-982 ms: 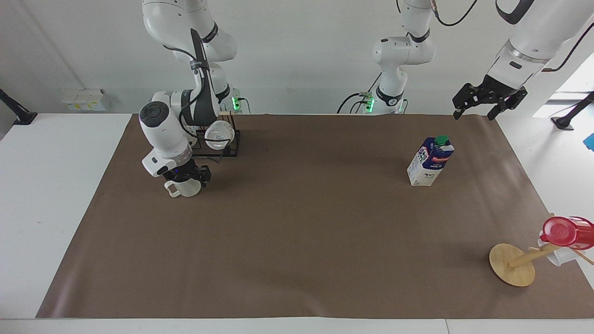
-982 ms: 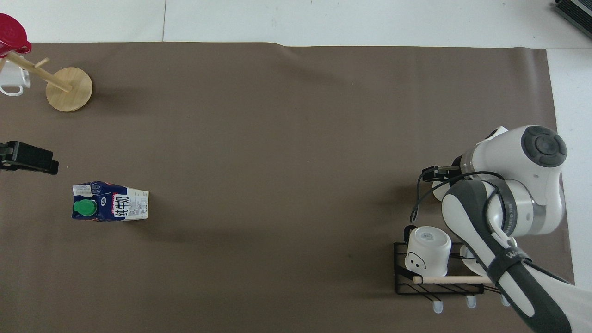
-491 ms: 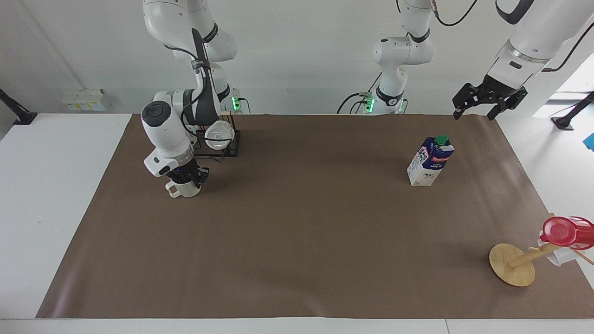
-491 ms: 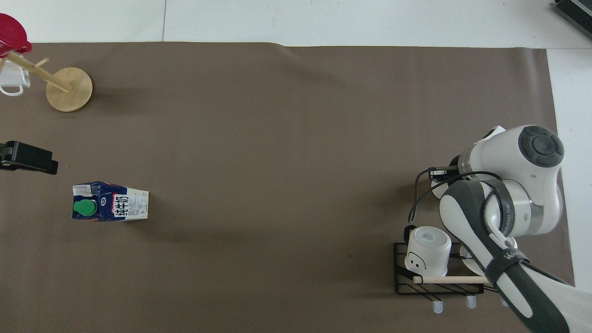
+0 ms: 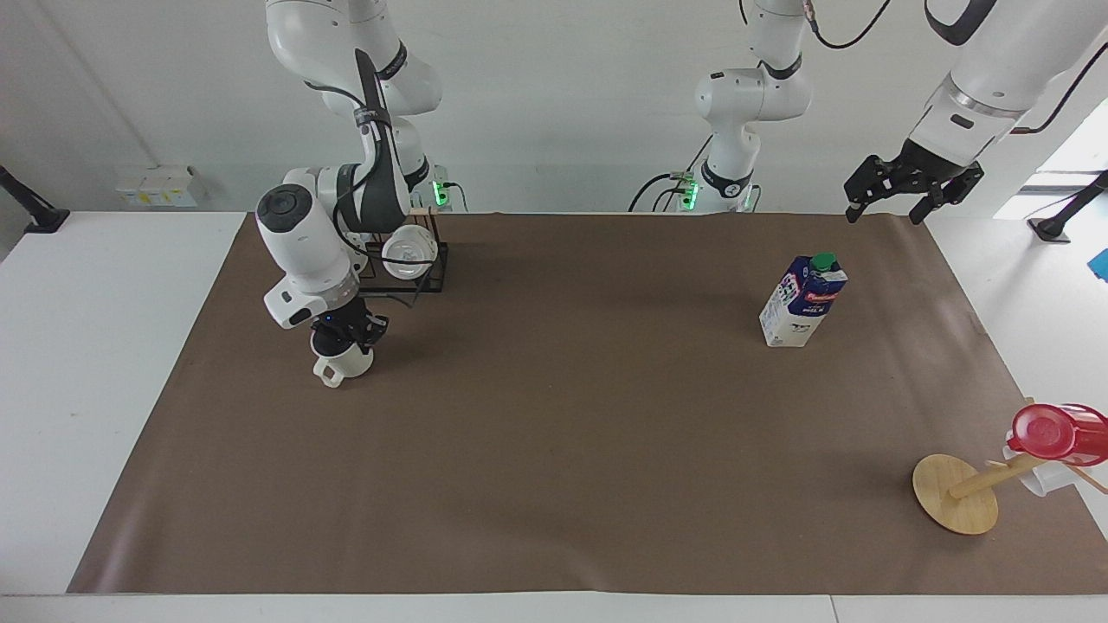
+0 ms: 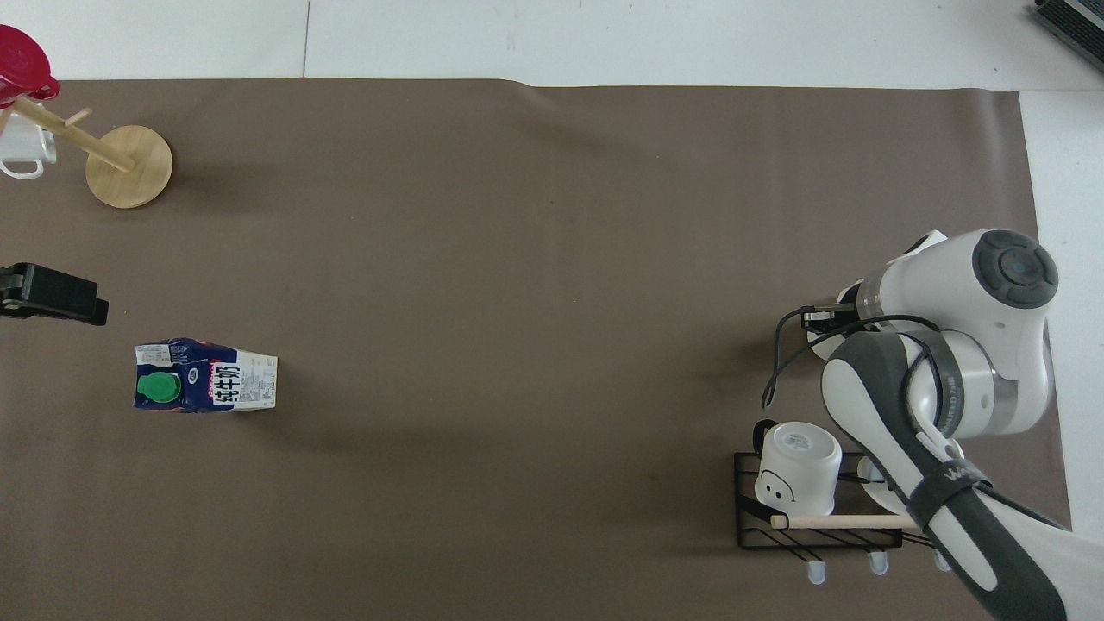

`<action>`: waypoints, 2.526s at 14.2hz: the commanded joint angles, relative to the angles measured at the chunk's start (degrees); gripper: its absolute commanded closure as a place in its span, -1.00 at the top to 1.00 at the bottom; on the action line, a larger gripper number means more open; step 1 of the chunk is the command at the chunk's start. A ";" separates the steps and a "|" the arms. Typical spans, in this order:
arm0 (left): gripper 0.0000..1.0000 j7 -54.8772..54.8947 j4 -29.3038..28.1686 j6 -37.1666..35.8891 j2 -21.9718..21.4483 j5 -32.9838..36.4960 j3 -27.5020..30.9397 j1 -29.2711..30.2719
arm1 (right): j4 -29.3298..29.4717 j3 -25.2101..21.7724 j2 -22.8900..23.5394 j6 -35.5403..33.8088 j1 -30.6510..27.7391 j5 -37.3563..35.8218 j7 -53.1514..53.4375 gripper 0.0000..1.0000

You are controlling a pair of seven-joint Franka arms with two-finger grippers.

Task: Place cup and milk on table
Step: 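Close the right gripper on the black mug and lift it, then carry the mug to the table center while the left gripper reaches the carton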

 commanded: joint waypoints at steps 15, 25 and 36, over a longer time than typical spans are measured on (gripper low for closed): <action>1.00 0.36 -3.37 -0.01 -2.84 -0.23 -0.08 0.55 | 14.53 0.14 6.08 -2.08 23.40 -1.49 46.30 -1.00; 1.00 0.62 -23.77 13.53 -12.25 -0.23 -0.08 0.55 | 17.70 0.23 12.50 0.64 32.73 -6.60 61.79 -1.00; 1.00 4.49 -36.51 26.62 -15.32 -0.23 -0.08 0.37 | 15.95 0.32 13.30 0.82 35.02 -8.79 61.18 -1.00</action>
